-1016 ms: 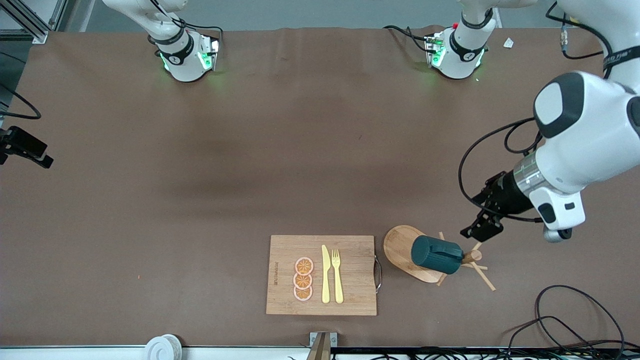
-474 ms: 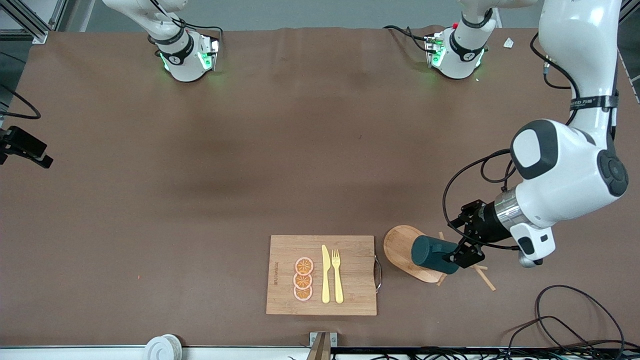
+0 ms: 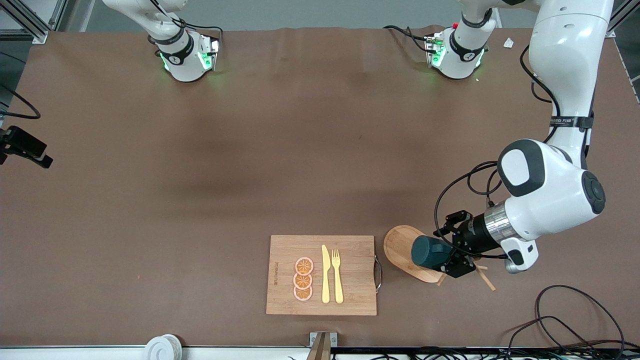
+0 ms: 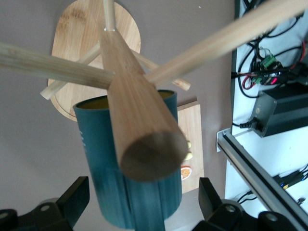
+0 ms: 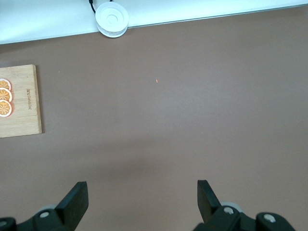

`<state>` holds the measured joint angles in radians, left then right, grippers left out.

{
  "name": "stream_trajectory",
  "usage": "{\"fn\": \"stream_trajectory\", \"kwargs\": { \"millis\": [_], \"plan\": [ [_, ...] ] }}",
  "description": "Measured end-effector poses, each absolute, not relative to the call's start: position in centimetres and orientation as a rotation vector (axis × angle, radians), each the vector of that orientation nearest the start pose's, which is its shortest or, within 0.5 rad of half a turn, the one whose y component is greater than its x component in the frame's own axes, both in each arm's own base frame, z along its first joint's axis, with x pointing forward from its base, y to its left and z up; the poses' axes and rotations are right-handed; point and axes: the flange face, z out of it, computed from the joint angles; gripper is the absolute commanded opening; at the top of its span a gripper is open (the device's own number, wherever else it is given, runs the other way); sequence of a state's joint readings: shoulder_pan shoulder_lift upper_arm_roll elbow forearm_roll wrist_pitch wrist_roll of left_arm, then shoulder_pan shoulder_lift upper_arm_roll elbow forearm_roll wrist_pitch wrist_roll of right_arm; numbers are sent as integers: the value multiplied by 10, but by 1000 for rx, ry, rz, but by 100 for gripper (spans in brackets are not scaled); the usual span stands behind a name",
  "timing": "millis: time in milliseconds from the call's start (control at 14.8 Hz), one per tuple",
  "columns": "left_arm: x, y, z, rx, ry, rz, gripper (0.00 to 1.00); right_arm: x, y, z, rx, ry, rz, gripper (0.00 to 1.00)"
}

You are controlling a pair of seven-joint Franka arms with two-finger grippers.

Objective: Transfer cup from left to right arm and place
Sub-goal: 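Reach the left gripper to the teal mug on the stand and grasp it, then lift the teal mug off the stand with the left gripper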

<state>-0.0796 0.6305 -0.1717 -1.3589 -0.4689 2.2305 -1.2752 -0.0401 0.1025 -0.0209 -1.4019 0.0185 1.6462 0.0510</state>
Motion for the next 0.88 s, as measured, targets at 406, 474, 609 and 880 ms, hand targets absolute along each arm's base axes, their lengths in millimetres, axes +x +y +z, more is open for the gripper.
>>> {"fn": "stream_trajectory", "kwargs": {
  "millis": [406, 474, 609, 880],
  "plan": [
    [731, -187, 373, 1976, 1688, -240, 88, 593, -34, 654, -3113, 174, -223, 100],
    [731, -187, 373, 1975, 1689, -239, 75, 593, -34, 654, -3113, 174, -223, 100],
    [732, -186, 373, 1973, 1693, -239, 59, 593, -34, 654, -3113, 174, -223, 100],
    [733, -185, 375, 1968, 1695, -238, 48, 593, -34, 654, -3113, 174, -223, 100]
  ]
}}
